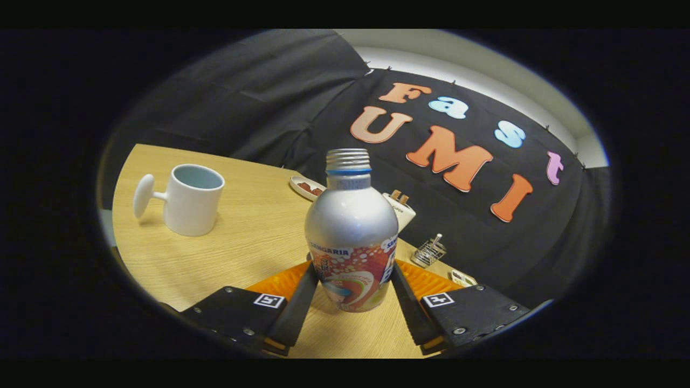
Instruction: Take the bottle from table, then pour the juice into the cup, finally place the bottle on the coaster
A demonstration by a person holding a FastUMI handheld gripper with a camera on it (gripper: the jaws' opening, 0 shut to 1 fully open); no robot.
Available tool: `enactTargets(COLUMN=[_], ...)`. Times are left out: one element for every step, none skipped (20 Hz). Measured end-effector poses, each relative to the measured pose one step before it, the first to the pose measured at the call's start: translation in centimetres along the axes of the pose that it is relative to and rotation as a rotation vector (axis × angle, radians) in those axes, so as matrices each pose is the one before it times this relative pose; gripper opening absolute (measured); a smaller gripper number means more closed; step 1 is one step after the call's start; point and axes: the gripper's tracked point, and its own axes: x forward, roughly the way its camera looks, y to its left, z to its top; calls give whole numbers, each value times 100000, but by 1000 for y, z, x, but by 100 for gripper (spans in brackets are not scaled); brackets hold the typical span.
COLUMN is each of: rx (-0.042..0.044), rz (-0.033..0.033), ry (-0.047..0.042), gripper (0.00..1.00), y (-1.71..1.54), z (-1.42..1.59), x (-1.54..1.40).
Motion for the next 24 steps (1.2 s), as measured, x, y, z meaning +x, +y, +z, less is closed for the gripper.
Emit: enactTargets(rx=[-1821, -2017, -2470, -3000, -3675, -3793, -3573, -3324, -3017, -2663, -2223, -1810, -1825, -1954, -2148, -1751, -1364, -1547, -1933, -2415, -2555, -2357, -1946, -1726], rz=[362, -73, -693, -1356, -1542, -1467, -992, -370, -150, -217, -535, -638, -370, -625, -614, -569, -432, -29, -176, -910, -721, -677, -195, 333], ry=[-22, -254, -268, -604, -680, -779, -1531, -1401, -751, -869, -947, -992, -1236, -861, -803, -421, -191, -579, -546, -812, -662, -496, -651, -512], gripper=[78, 78, 78, 78, 78, 78, 78, 78, 78, 78, 78, 78, 78, 78, 78, 78, 78, 78, 78, 78, 78, 78, 78, 78], y=[170, 133, 107, -183, -103, -111, 15, -16, 195, 304, 70, -15, -46, -63, -66, -106, -128, 153, 34, -142, -116, -96, -1, 30], z=[-21, 102, 202, 289, 246, 294, 379, 308, 251, 369, 410, 361, 411, 386, 346, 187, 305, 264, 214, 426, 45, 198, 104, 129], x=[164, 59, 102, 70, 151, 117, -15, 37, 61, 387, 227, -13, -65, 59, 100, 294, 296, 123, 139, -6, 159, 52, 82, 102])
